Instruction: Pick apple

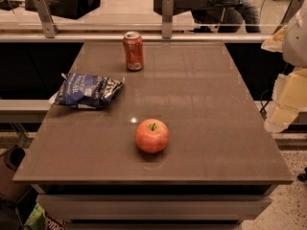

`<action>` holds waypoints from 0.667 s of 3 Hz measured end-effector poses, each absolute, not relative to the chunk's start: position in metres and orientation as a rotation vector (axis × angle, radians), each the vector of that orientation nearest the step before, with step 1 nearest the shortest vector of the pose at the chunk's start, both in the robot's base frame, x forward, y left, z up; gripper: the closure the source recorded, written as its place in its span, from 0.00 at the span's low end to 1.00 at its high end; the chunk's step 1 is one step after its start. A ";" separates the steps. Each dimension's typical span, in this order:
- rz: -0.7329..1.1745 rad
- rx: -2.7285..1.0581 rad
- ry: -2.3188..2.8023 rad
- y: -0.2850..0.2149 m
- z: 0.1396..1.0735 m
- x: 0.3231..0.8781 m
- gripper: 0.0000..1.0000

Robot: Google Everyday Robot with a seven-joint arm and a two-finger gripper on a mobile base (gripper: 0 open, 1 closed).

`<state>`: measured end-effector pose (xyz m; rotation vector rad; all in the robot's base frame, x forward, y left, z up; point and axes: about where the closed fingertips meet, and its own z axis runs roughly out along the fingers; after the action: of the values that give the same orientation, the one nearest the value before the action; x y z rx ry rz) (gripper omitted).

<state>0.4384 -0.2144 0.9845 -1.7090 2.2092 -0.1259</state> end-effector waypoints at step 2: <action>-0.094 -1.695 2.197 -0.212 0.984 0.439 0.00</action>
Offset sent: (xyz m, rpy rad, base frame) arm 0.0017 0.0039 -0.0055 0.0741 0.0154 0.0067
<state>0.4390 -0.2122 0.9844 -1.6953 2.1966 -0.0944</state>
